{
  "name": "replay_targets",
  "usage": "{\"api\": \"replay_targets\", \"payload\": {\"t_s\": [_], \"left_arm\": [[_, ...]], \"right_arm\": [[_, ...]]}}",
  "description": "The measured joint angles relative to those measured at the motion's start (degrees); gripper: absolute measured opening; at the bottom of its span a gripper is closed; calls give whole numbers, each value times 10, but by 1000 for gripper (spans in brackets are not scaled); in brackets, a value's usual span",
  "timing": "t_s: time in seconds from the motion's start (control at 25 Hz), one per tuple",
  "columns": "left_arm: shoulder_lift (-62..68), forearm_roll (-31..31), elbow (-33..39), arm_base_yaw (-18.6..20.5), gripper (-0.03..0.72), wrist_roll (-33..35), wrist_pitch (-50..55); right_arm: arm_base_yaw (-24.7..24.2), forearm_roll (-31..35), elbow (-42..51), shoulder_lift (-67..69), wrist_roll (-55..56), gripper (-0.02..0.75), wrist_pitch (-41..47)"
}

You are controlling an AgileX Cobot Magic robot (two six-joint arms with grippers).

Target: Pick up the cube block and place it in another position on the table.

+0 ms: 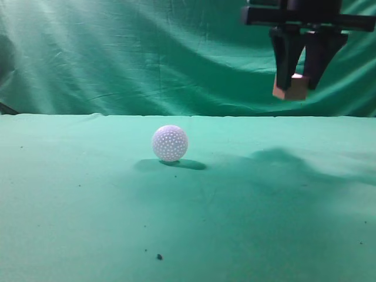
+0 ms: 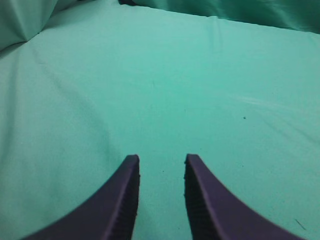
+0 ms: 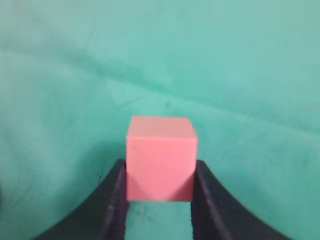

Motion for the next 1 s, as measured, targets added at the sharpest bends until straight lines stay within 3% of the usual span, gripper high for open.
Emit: {"api": "replay_targets", "payload": {"t_s": [0.24, 0.52, 0.76, 1.0], "left_arm": [[0, 0, 0, 0, 262, 0, 0], [0, 0, 0, 0, 262, 0, 0], [0, 0, 0, 0, 262, 0, 0], [0, 0, 0, 0, 262, 0, 0]], "right_arm": [[-59, 14, -109, 89, -25, 218, 39], [-59, 72, -153, 174, -82, 218, 53], [-59, 74, -157, 194, -92, 218, 50], [-59, 74, -177, 194, -94, 516, 102]]}}
